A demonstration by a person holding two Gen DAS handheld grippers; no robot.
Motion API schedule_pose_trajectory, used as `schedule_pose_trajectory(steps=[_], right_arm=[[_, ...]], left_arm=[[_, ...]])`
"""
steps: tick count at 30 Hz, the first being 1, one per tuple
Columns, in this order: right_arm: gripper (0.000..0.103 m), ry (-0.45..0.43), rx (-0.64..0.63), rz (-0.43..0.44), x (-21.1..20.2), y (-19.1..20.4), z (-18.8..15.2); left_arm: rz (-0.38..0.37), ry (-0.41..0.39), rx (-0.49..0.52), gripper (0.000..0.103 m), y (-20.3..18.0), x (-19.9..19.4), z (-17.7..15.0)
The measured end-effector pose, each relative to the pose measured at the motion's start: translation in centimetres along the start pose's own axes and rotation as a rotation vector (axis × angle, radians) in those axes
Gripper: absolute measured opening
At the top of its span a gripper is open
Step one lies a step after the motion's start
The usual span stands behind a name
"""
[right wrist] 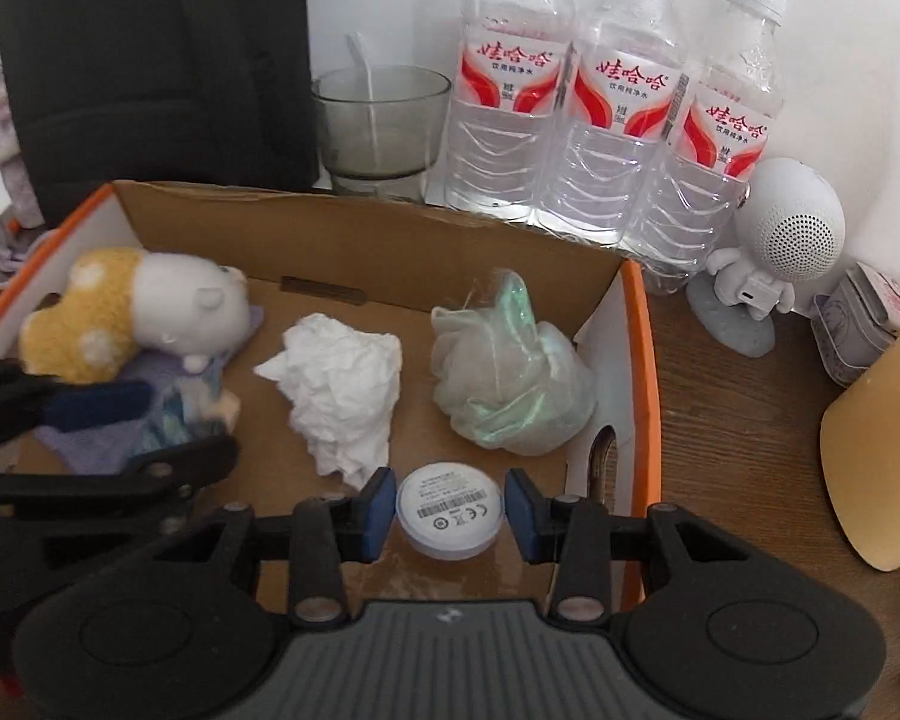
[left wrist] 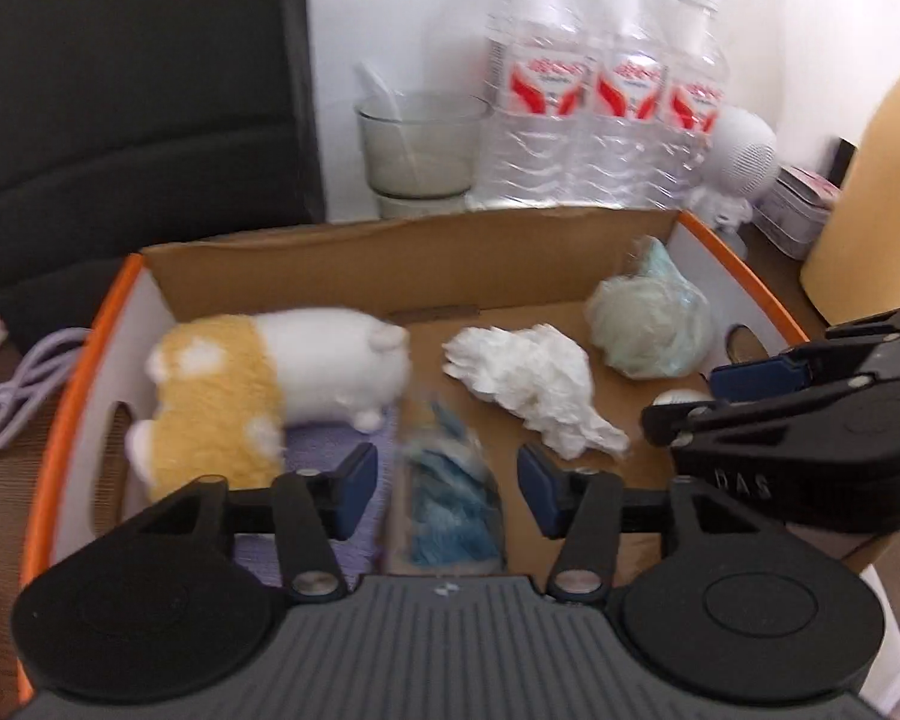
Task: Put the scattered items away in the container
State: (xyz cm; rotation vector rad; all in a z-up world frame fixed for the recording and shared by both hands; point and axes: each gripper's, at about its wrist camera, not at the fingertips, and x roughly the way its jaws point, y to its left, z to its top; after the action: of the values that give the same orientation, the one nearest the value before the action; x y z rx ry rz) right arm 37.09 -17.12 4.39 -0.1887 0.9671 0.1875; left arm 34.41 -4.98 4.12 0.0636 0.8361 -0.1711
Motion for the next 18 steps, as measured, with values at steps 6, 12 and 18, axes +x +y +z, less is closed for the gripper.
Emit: schedule_pose_trajectory(steps=[6,12,18], right_arm=[[0.056,-0.056,0.061,0.024,-3.4,-1.3,0.7],[0.075,-0.185,0.164,0.090,-11.0,-3.0,-1.8],[0.080,-0.454,0.087,0.022,-17.8,-0.8,-9.0]], left_arm=[[0.041,-0.022,-0.081,0.077,3.3,-4.2,1.6],[0.150,-0.116,-0.195,0.093,5.7,-10.2,0.3],[0.221,-0.375,-0.108,0.103,3.5,-16.7,-5.0]])
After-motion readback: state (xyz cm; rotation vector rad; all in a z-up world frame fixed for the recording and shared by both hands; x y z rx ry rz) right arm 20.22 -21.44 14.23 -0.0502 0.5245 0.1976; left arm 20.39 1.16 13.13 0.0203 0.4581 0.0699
